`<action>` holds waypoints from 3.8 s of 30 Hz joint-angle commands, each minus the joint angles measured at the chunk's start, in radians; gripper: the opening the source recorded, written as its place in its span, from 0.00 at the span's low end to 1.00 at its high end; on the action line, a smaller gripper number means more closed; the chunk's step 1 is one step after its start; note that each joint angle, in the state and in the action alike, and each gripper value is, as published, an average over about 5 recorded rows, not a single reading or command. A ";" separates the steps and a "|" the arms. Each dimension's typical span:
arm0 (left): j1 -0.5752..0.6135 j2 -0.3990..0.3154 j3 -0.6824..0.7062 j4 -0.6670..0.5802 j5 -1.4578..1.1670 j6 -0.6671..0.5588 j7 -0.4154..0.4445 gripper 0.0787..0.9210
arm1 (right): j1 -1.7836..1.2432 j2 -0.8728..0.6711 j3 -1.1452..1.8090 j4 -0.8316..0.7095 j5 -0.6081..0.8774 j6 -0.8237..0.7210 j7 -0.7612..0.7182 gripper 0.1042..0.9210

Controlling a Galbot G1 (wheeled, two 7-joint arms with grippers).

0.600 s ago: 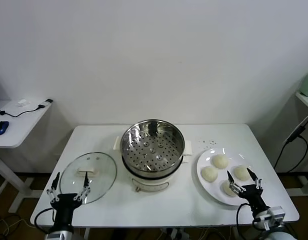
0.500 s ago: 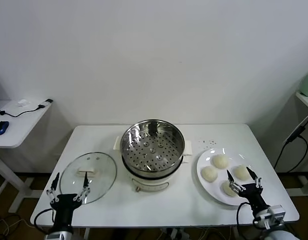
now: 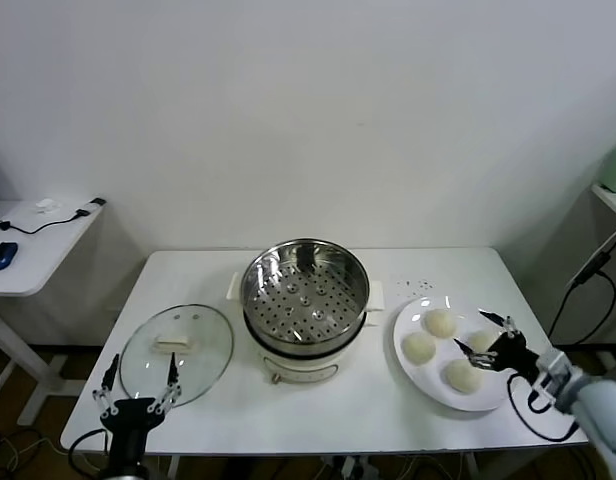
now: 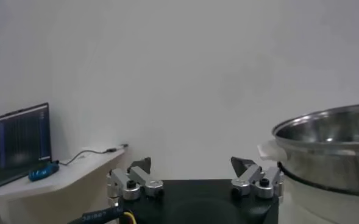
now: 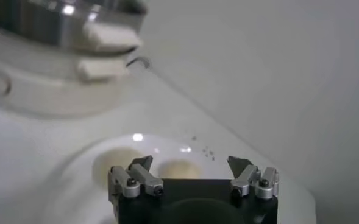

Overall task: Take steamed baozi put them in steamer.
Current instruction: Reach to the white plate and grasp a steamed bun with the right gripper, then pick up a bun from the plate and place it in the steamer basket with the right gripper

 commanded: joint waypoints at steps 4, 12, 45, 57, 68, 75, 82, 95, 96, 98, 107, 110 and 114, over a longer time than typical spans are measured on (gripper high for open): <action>0.029 0.006 0.003 -0.001 -0.008 -0.039 -0.009 0.88 | 0.749 -0.133 -0.719 -0.236 -0.144 0.023 -0.268 0.88; 0.032 0.007 0.000 -0.007 0.005 -0.037 -0.009 0.88 | 1.206 0.060 -1.309 -0.427 -0.053 0.024 -0.343 0.88; -0.016 -0.010 -0.012 0.033 0.040 -0.020 -0.006 0.88 | 1.008 0.397 -1.225 -0.772 -0.054 0.018 -0.302 0.88; -0.012 -0.007 -0.011 0.037 0.045 -0.024 -0.006 0.88 | 1.017 0.401 -1.210 -0.774 -0.029 0.021 -0.310 0.68; -0.001 -0.005 -0.011 0.040 0.045 -0.030 -0.007 0.88 | 1.042 0.387 -1.210 -0.770 -0.021 0.056 -0.331 0.61; 0.008 0.007 -0.016 0.039 0.043 -0.030 -0.007 0.88 | 1.285 0.345 -1.346 -0.660 0.056 0.242 -0.409 0.61; 0.018 0.011 -0.015 0.035 0.054 -0.026 -0.007 0.88 | 1.679 0.422 -1.614 -0.560 0.043 0.560 -0.456 0.61; 0.016 0.009 -0.004 0.042 0.080 -0.022 -0.007 0.88 | 1.716 0.740 -1.533 -0.434 -0.245 0.868 -0.357 0.61; 0.015 0.011 -0.004 0.043 0.080 -0.021 -0.007 0.88 | 1.699 0.769 -1.520 -0.443 -0.258 0.875 -0.350 0.61; 0.014 0.013 -0.004 0.043 0.080 -0.019 -0.007 0.88 | 1.658 0.830 -1.491 -0.476 -0.298 0.897 -0.334 0.61; 0.011 0.006 -0.006 0.030 0.065 -0.002 -0.006 0.88 | 1.464 0.957 -1.454 -0.639 -0.474 0.968 -0.292 0.61; 0.006 -0.005 -0.001 0.015 0.039 0.026 -0.003 0.88 | 1.408 0.964 -1.443 -0.657 -0.526 0.978 -0.275 0.61; 0.000 -0.018 -0.002 0.009 0.043 0.036 -0.001 0.88 | 1.356 0.967 -1.431 -0.682 -0.572 0.984 -0.271 0.61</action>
